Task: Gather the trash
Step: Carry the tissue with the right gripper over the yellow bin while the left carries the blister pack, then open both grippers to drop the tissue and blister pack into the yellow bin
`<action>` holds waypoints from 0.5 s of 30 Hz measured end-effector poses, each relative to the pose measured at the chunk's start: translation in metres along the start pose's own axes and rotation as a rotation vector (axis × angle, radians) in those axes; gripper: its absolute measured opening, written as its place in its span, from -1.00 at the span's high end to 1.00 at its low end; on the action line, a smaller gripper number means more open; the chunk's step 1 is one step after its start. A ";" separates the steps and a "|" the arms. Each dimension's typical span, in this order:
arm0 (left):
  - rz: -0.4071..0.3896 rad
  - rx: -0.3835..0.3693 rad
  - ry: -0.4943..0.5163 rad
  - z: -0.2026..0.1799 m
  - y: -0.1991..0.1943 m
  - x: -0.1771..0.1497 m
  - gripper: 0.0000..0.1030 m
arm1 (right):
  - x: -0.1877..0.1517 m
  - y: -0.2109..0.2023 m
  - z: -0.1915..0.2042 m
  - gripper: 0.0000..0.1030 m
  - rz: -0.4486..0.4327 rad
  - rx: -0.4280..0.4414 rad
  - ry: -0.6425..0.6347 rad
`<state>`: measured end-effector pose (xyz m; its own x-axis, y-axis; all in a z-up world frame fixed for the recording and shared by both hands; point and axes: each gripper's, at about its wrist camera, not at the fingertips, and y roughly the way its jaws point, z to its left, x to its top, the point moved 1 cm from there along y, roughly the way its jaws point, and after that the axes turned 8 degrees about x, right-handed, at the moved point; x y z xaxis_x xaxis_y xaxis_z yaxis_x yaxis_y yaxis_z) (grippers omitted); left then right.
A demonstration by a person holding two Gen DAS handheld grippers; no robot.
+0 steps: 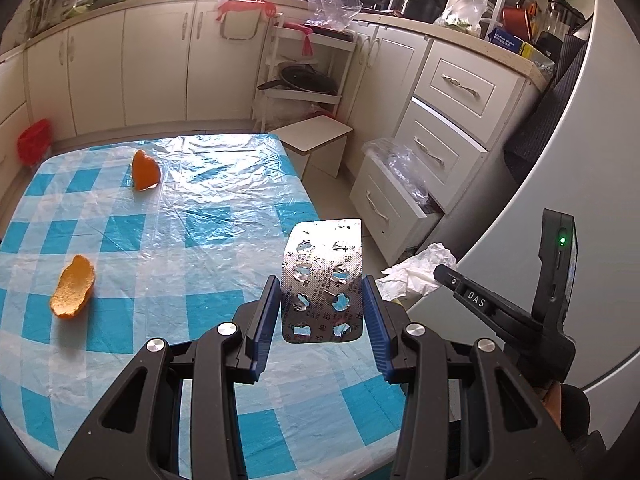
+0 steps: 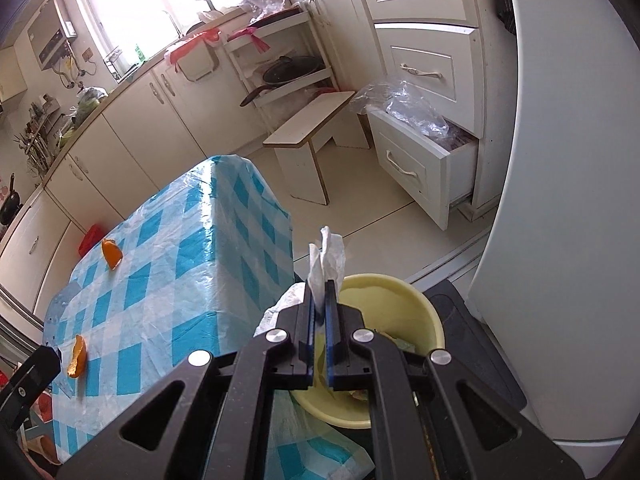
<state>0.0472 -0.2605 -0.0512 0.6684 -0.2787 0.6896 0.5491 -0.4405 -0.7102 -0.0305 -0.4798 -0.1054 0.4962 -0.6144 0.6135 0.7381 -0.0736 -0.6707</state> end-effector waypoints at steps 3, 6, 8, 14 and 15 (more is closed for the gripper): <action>0.007 -0.003 0.006 -0.005 0.005 0.000 0.24 | 0.000 0.003 -0.002 0.90 0.007 -0.008 0.008; 0.013 -0.007 0.012 -0.009 0.008 -0.001 0.24 | 0.001 0.007 -0.006 0.90 0.018 -0.019 0.019; 0.016 -0.011 0.018 -0.012 0.010 -0.001 0.24 | 0.000 0.011 -0.009 0.90 0.033 -0.021 0.030; 0.027 -0.020 0.039 -0.024 0.019 -0.003 0.24 | 0.000 0.012 -0.016 0.05 0.043 -0.018 0.077; 0.029 -0.021 0.042 -0.026 0.021 -0.003 0.24 | 0.001 0.009 -0.016 0.05 0.033 -0.011 0.083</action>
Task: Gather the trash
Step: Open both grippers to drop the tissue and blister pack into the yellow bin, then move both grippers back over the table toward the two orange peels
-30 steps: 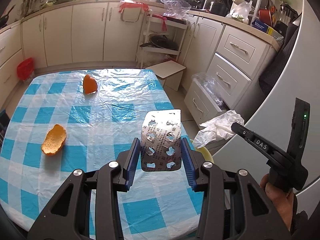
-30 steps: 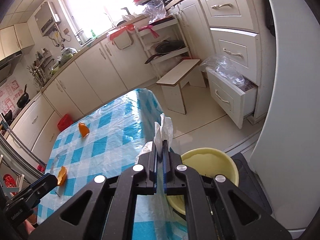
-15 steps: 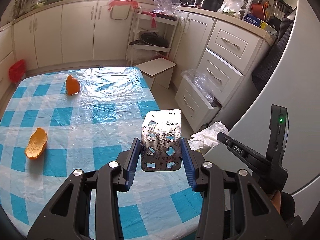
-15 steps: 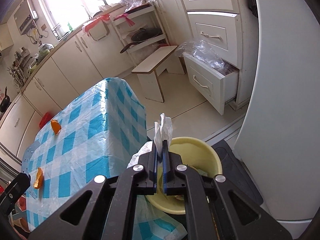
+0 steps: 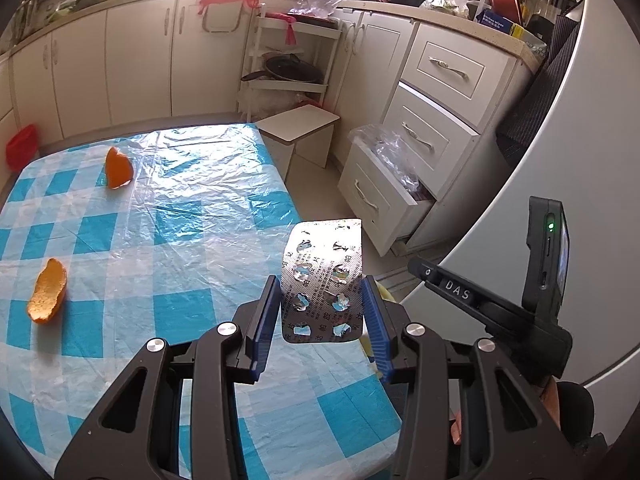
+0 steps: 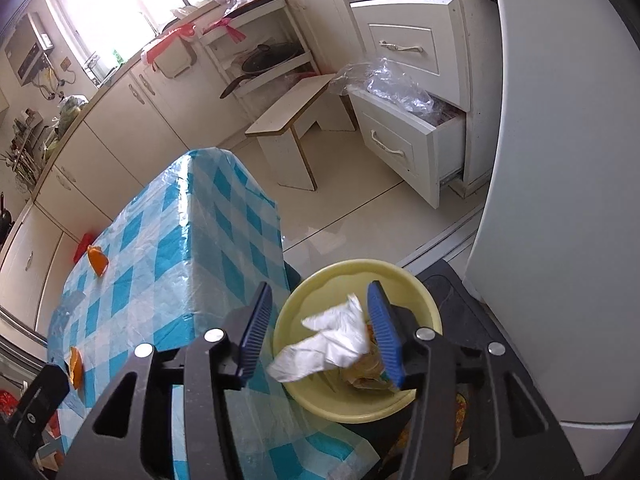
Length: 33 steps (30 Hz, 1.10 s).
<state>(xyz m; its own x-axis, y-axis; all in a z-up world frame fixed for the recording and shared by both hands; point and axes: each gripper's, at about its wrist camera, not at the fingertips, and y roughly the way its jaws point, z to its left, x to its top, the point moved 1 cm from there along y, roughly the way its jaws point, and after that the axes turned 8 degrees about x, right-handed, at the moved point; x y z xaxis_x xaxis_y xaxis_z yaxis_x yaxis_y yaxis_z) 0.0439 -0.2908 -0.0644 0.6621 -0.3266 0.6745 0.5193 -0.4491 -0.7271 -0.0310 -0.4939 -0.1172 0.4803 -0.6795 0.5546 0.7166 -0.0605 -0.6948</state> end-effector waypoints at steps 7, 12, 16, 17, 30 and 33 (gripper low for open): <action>0.024 -0.009 0.028 -0.016 0.016 -0.001 0.24 | 0.011 -0.032 0.001 -0.06 -0.154 0.056 0.042; 0.038 -0.027 0.059 -0.038 0.034 0.002 0.24 | 0.017 -0.066 0.002 -0.17 -0.318 0.058 0.048; 0.068 -0.044 0.098 -0.061 0.057 0.008 0.24 | 0.020 -0.084 -0.002 -0.20 -0.405 0.057 0.065; 0.080 -0.051 0.105 -0.066 0.064 0.009 0.24 | 0.021 -0.086 -0.004 -0.20 -0.416 0.058 0.073; 0.101 -0.038 0.094 -0.062 0.071 0.006 -0.07 | 0.024 -0.084 -0.002 -0.24 -0.396 0.091 0.083; 0.086 -0.014 0.096 -0.056 0.063 0.003 -0.11 | 0.024 -0.081 0.002 -0.26 -0.387 0.092 0.068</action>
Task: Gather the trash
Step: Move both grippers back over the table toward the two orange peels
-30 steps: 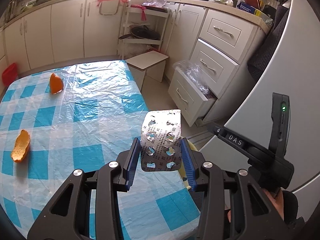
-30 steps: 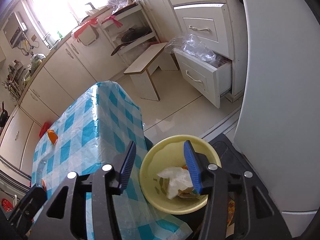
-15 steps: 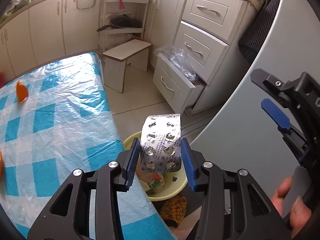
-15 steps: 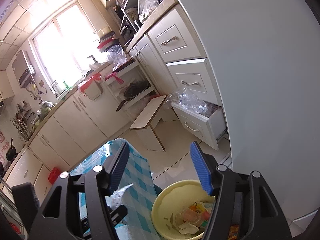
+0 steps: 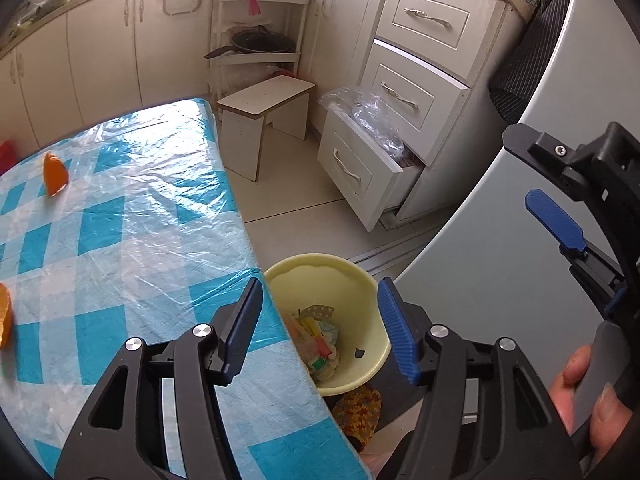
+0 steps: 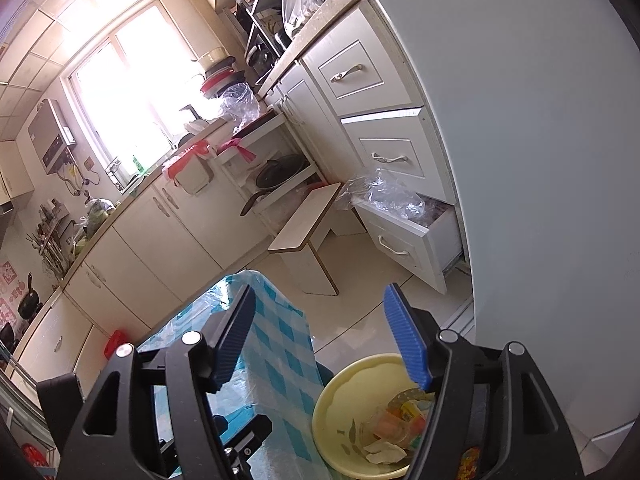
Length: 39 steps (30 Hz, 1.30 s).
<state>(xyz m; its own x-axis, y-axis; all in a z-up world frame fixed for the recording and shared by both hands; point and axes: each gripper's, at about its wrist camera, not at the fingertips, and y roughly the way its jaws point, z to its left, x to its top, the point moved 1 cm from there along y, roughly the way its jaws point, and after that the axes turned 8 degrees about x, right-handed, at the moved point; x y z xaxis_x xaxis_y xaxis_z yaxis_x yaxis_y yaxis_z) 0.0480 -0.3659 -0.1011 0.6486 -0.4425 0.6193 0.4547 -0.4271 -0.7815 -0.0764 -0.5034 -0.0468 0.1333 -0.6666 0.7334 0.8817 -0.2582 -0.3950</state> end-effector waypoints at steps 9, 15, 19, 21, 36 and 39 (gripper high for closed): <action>-0.042 0.079 -0.002 0.024 -0.024 -0.011 -0.25 | -0.006 0.010 0.013 -0.28 0.031 0.003 -0.040; -0.069 0.116 -0.024 0.042 -0.036 -0.012 -0.42 | -0.011 0.018 0.025 -0.30 0.054 0.010 -0.071; -0.075 0.140 -0.041 0.057 -0.040 -0.014 -0.50 | -0.016 0.025 0.033 -0.31 0.072 0.017 -0.094; -0.077 0.152 -0.053 0.065 -0.042 -0.015 -0.53 | -0.018 0.027 0.038 -0.32 0.080 0.021 -0.107; -0.078 0.255 -0.163 0.143 -0.057 -0.035 -0.63 | -0.039 0.049 0.078 -0.37 0.153 0.057 -0.209; -0.074 0.274 -0.195 0.163 -0.059 -0.041 -0.63 | -0.044 0.054 0.085 -0.37 0.171 0.064 -0.226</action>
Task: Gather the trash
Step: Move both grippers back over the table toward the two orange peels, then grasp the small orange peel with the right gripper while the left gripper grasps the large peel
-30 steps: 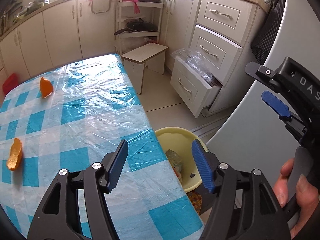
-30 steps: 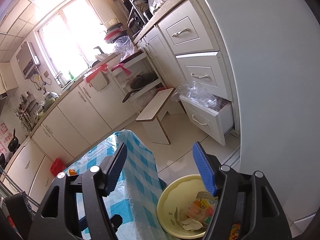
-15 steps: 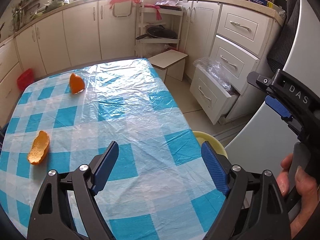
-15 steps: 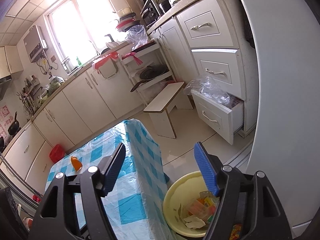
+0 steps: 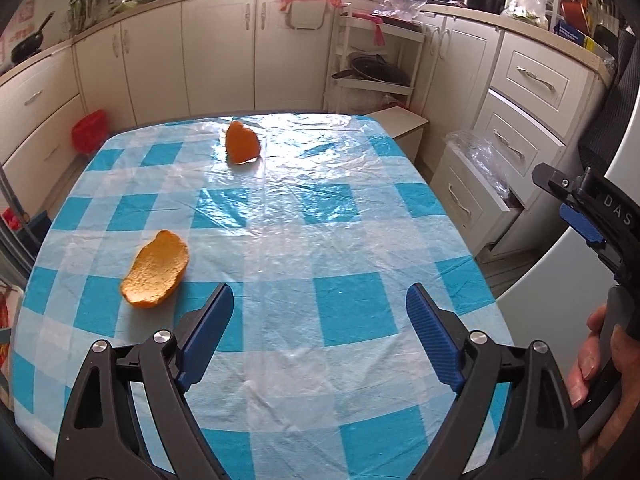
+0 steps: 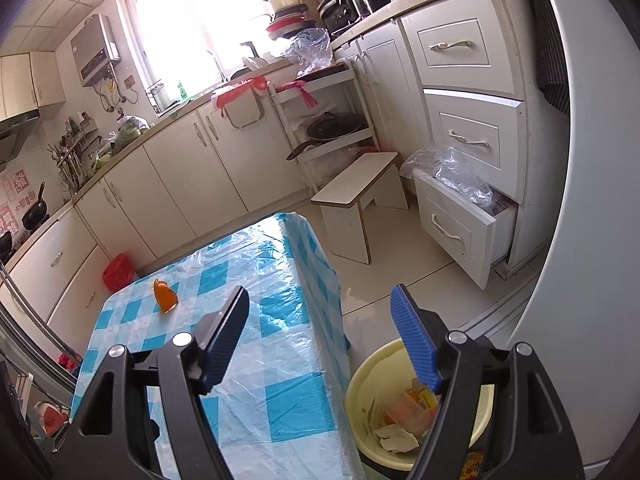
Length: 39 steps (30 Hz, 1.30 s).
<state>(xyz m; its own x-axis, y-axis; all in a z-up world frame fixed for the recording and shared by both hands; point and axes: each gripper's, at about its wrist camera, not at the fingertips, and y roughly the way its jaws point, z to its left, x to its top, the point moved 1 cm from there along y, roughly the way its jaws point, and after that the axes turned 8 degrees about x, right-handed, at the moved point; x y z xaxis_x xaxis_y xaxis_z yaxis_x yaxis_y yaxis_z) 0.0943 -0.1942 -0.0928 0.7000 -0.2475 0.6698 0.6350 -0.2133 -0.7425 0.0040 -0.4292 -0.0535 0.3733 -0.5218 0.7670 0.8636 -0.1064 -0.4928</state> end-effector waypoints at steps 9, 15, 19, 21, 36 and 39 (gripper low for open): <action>0.005 0.057 -0.098 0.061 0.009 -0.003 -0.63 | -0.009 0.018 0.028 -0.37 0.052 0.032 -0.066; 0.009 0.079 -0.173 0.095 0.018 0.001 -0.63 | -0.019 0.032 0.054 -0.38 0.103 0.067 -0.144; 0.008 0.087 -0.193 0.108 0.024 0.003 -0.63 | -0.028 0.042 0.068 -0.38 0.138 0.087 -0.187; 0.010 0.086 -0.200 0.113 0.028 0.002 -0.63 | -0.032 0.046 0.074 -0.38 0.154 0.095 -0.199; 0.045 0.062 -0.246 0.143 0.057 0.006 -0.63 | -0.037 0.113 0.161 -0.40 0.294 0.240 -0.376; 0.047 0.061 -0.242 0.145 0.061 0.006 -0.63 | -0.036 0.134 0.175 -0.40 0.318 0.243 -0.413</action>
<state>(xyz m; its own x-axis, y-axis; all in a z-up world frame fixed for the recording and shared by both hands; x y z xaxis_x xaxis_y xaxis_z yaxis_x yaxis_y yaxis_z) 0.1844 -0.0720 -0.1330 0.7822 -0.0211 0.6227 0.6135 -0.1480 -0.7757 0.1653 -0.2762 -0.0749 0.6864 -0.1169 0.7178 0.7223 0.2243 -0.6542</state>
